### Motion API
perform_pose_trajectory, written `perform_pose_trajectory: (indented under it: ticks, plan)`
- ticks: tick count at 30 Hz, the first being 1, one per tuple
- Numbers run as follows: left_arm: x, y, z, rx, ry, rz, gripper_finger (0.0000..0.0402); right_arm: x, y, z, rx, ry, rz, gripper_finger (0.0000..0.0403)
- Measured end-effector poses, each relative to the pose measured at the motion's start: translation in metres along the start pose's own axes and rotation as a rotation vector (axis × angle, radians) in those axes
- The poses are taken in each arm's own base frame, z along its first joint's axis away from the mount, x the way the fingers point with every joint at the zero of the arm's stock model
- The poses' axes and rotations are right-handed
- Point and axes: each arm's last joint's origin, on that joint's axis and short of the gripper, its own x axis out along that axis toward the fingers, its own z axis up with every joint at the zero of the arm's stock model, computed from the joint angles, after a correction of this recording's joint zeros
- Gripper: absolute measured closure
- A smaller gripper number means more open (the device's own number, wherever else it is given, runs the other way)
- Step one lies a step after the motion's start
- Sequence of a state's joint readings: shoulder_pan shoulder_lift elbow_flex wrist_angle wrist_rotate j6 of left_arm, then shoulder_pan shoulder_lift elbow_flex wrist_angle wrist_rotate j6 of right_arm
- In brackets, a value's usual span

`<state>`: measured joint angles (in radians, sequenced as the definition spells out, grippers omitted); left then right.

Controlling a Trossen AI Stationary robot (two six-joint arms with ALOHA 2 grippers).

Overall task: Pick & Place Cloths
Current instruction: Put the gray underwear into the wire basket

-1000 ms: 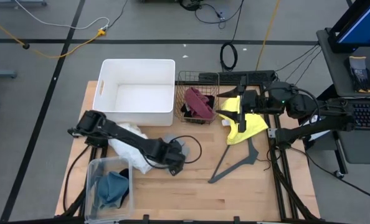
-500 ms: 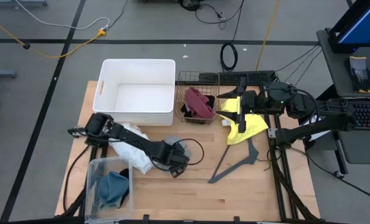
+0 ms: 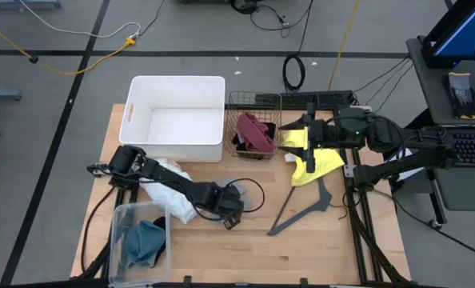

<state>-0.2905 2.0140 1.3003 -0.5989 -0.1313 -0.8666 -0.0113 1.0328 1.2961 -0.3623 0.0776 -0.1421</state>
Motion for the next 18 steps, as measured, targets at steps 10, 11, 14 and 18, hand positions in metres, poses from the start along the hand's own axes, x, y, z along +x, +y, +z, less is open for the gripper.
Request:
perform_pose_trajectory:
  ticks: [10,11,14,18]
  plan:
    - [-0.075,0.002,0.015,0.048,-0.109,-0.226,0.0395,0.000,0.001,-0.008,-0.006,0.078,0.011,0.0151]
    - [-0.086,0.004,0.015,0.046,-0.129,-0.247,0.0396,0.000,0.001,-0.008,-0.006,0.082,0.012,0.0151]
    - [-0.123,0.008,0.017,0.032,-0.208,-0.333,0.0394,0.000,0.001,-0.008,-0.007,0.084,0.012,0.0151]
    - [-0.169,0.014,0.017,0.017,-0.343,-0.465,0.0396,0.000,0.001,-0.008,-0.006,0.084,0.012,0.0151]
